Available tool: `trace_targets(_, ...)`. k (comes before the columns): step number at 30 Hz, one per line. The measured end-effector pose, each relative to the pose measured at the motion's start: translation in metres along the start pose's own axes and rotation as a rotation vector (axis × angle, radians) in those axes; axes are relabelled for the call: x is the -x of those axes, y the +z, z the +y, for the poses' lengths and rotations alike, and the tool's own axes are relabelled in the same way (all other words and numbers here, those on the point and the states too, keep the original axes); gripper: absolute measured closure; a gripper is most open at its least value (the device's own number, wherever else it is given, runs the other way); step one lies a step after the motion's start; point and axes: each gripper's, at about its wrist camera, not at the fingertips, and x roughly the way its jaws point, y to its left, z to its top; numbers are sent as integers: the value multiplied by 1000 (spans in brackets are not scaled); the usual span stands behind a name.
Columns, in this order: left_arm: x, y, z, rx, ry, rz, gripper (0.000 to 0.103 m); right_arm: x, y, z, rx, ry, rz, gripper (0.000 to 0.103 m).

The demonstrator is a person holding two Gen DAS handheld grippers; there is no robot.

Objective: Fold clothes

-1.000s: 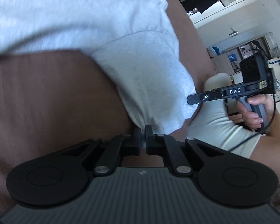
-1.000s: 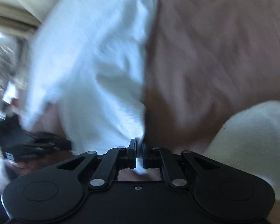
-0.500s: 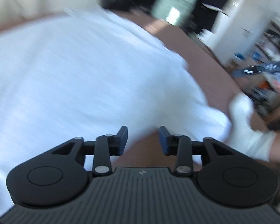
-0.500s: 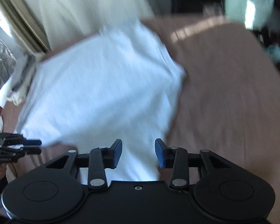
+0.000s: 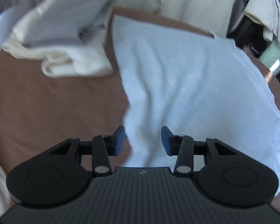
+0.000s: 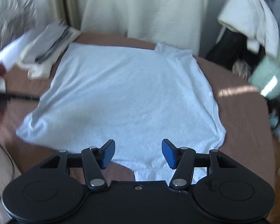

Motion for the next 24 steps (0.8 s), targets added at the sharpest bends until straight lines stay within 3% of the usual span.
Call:
trace_targets(4, 3, 15, 0, 82, -75, -2, 60, 14, 12, 29, -49, 31, -28, 42)
trace_targets(7, 5, 7, -9, 74, -57, 1, 60, 32, 10, 55, -127, 114, -77, 42)
trace_targets(10, 11, 3, -10, 74, -37, 17, 60, 38, 8, 87, -91, 210, -108, 42)
trace_targets(16, 22, 57, -19, 120, -80, -16, 60, 19, 13, 110, -138, 235, -161, 42)
trace_targets(21, 13, 104, -33, -21, 14, -94, 59, -35, 54, 101, -195, 176, -75, 42)
trace_targets(24, -6, 123, -34, -109, 86, -138, 55, -62, 104, 64, -253, 149, -54, 42)
